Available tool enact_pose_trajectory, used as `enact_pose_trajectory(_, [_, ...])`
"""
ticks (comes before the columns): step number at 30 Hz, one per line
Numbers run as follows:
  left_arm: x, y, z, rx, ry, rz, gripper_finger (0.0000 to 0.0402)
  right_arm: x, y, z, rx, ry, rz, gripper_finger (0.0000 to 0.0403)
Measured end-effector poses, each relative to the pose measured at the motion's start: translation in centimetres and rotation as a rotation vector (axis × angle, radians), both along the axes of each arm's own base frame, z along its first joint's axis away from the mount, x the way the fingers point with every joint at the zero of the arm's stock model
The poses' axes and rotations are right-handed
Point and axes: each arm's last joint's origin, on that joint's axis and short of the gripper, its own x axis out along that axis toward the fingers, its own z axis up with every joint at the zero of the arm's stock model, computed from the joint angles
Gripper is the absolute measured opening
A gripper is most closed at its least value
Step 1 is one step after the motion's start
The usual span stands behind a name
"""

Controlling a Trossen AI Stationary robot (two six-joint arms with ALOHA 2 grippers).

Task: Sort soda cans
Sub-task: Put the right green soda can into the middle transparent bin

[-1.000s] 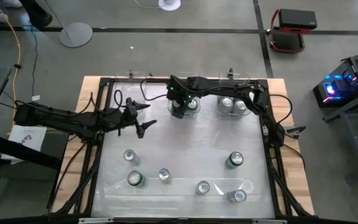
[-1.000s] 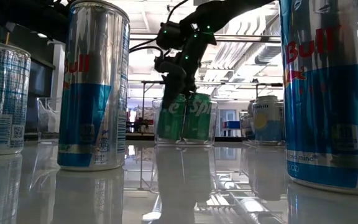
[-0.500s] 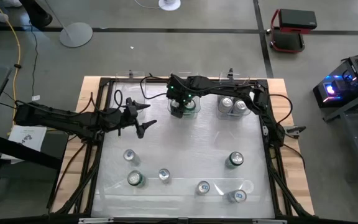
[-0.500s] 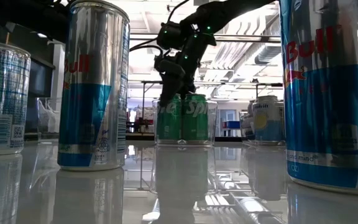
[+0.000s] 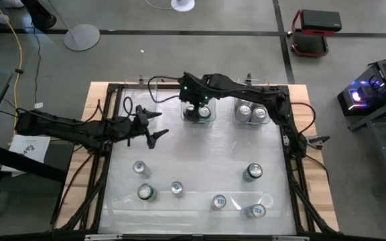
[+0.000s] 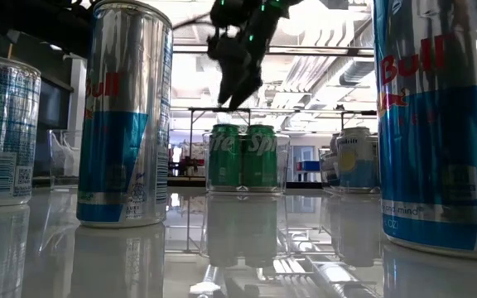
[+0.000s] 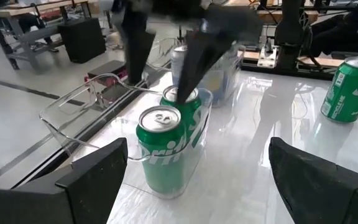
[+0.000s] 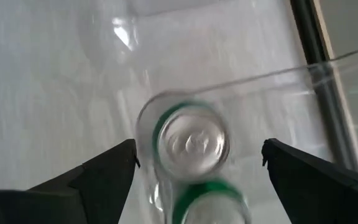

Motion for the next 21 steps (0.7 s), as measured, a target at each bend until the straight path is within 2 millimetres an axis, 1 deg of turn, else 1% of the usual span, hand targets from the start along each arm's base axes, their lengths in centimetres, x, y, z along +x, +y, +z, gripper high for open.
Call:
enact_pose_trajectory(3, [-0.1,0.0,-0.2,-0.008,0.019,0.003,0.0367,-0.6,2.4,1.6,-0.058,0.051,0.037,0.0339])
enact_pose_trajectory(6, [-0.1,0.0,-0.4,-0.022,0.037,0.006,0.0367,-2.0,5.5,3.3,-0.111,0.103,0.076,0.0339])
enact_pose_trajectory(8, [-0.2,-0.1,-0.5,-0.028,0.045,0.006,0.0367,-3.3,8.0,4.7,-0.130,0.136,0.104,0.0339])
enact_pose_trajectory(11, [-0.2,-0.3,-0.5,-0.030,0.047,-0.003,0.0367,-5.7,12.1,6.5,-0.107,0.187,0.129,0.0339])
enact_pose_trajectory(14, [-0.2,-0.4,-0.5,-0.028,0.047,-0.013,0.0367,-8.2,15.9,7.7,-0.127,0.193,0.076,0.0339])
enact_pose_trajectory(17, [-0.2,-0.5,-0.5,-0.022,0.047,-0.020,0.0367,-11.0,19.1,8.1,-0.177,0.152,-0.018,0.0339])
enact_pose_trajectory(19, [-0.1,-0.5,-0.4,-0.016,0.041,-0.022,0.0367,-12.9,20.9,7.7,-0.171,0.129,-0.109,0.0339])
enact_pose_trajectory(21, [-0.1,-0.5,-0.4,-0.010,0.035,-0.024,0.0367,-15.1,22.2,6.8,-0.116,0.132,-0.203,0.0339])
